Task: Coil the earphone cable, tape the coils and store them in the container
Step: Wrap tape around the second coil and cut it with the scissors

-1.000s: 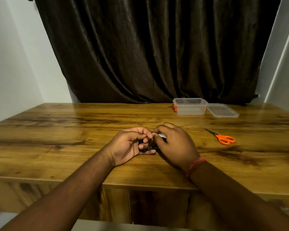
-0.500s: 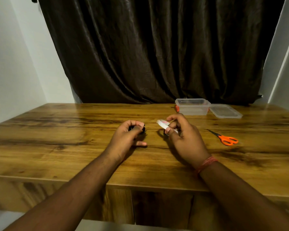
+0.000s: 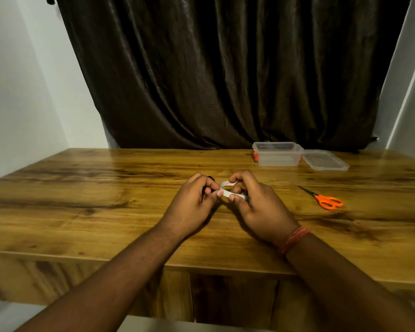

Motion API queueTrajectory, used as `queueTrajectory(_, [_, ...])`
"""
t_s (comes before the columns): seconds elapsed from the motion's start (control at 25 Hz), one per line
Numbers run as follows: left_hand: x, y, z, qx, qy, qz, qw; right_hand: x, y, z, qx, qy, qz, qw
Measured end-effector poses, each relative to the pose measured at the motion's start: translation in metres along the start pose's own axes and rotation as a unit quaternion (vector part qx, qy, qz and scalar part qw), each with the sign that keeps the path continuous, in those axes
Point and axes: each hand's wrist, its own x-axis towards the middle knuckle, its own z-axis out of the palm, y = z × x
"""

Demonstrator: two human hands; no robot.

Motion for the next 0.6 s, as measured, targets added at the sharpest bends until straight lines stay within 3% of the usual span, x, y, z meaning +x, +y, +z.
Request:
queueTrajectory(0.44, [0.0008,0.0021,0.001,-0.011,0.002,-0.056,0.998,0.0,0.0003,-0.0013,0.026,0.004,0.005,1.0])
queueTrajectory(0.6, [-0.0001,0.0033,-0.0014,-0.022,0.003,-0.018,1.0,0.0006,0.002,-0.0024,0.056,0.003,0.012,0.998])
